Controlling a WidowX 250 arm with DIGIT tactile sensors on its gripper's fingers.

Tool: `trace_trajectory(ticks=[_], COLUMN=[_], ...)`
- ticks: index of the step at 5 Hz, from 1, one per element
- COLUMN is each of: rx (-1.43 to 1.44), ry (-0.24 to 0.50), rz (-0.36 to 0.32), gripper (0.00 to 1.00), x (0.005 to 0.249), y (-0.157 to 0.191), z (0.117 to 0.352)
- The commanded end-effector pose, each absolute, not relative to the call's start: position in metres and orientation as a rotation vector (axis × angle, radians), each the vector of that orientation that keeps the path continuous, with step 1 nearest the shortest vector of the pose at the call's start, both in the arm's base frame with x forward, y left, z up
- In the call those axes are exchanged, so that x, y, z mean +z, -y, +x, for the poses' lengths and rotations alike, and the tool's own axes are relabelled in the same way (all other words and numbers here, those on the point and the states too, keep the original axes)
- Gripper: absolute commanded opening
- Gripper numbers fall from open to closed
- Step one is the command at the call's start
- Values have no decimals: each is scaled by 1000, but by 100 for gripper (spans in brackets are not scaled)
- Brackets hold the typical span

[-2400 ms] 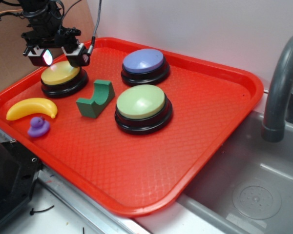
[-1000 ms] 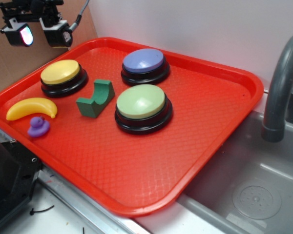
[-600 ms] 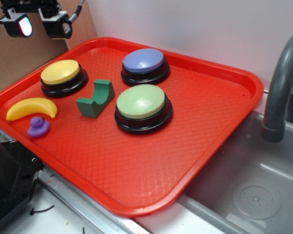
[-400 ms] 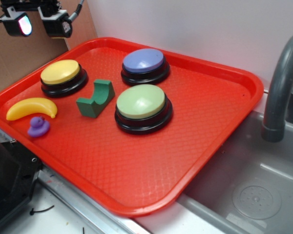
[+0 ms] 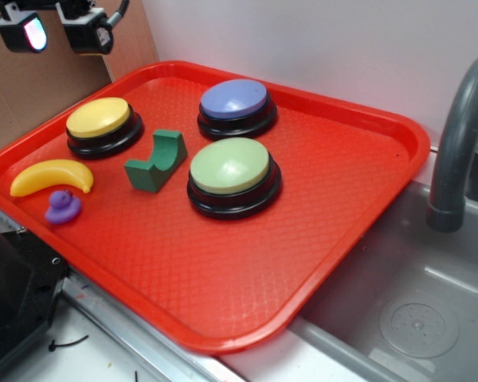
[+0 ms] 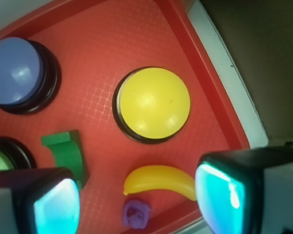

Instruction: Push the yellow button.

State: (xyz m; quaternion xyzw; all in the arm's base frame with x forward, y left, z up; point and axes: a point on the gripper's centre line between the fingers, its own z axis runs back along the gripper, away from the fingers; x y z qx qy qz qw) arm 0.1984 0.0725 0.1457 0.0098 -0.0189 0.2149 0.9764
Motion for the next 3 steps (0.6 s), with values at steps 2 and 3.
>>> trace_trajectory(ticks=[2, 3], rx=[391, 349], ry=[145, 157], rz=[53, 34], gripper=[100, 100], x=[178, 179], y=[-68, -66], z=[198, 194])
